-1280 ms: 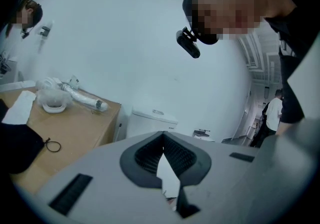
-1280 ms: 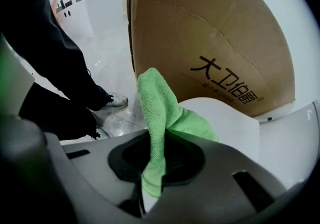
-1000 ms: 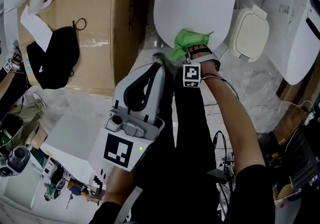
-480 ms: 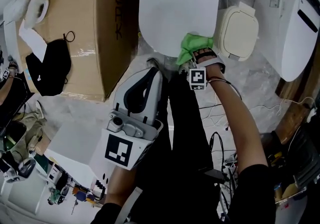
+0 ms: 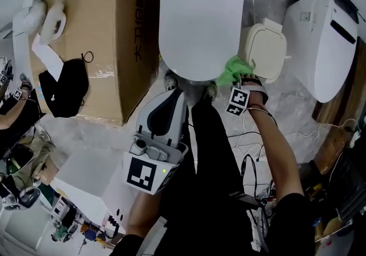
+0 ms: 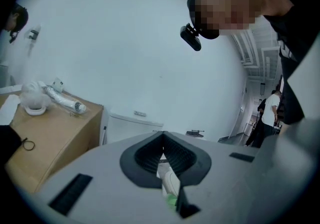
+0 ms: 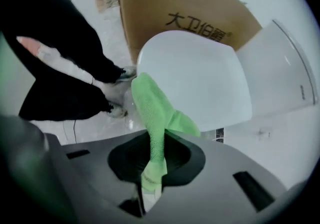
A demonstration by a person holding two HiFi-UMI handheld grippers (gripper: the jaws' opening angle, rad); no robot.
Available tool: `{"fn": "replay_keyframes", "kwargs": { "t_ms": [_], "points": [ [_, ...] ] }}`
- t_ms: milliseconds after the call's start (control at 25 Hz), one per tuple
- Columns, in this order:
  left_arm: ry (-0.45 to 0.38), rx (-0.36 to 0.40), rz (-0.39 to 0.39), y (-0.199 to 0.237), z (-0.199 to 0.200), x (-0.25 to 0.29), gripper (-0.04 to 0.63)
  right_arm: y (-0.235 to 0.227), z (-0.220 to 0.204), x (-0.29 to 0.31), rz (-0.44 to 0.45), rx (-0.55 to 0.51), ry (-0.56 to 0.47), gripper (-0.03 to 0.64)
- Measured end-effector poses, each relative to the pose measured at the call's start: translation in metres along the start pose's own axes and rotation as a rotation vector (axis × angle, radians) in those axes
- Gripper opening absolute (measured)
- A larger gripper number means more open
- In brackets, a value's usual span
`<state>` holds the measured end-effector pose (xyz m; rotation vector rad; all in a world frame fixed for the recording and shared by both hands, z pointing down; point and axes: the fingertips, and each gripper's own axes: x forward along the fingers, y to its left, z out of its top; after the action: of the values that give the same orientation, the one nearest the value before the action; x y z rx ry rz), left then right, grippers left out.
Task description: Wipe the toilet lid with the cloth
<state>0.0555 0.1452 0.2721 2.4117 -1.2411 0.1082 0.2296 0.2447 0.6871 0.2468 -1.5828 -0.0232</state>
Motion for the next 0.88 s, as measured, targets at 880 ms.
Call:
{"fn": "replay_keyframes", "kwargs": {
  "t_ms": [880],
  "points": [
    [-0.031, -0.024, -0.044, 0.157, 0.063, 0.051, 0.002, -0.31, 0.165, -0.057, -0.215, 0.907, -0.468, 0.051]
  ]
}}
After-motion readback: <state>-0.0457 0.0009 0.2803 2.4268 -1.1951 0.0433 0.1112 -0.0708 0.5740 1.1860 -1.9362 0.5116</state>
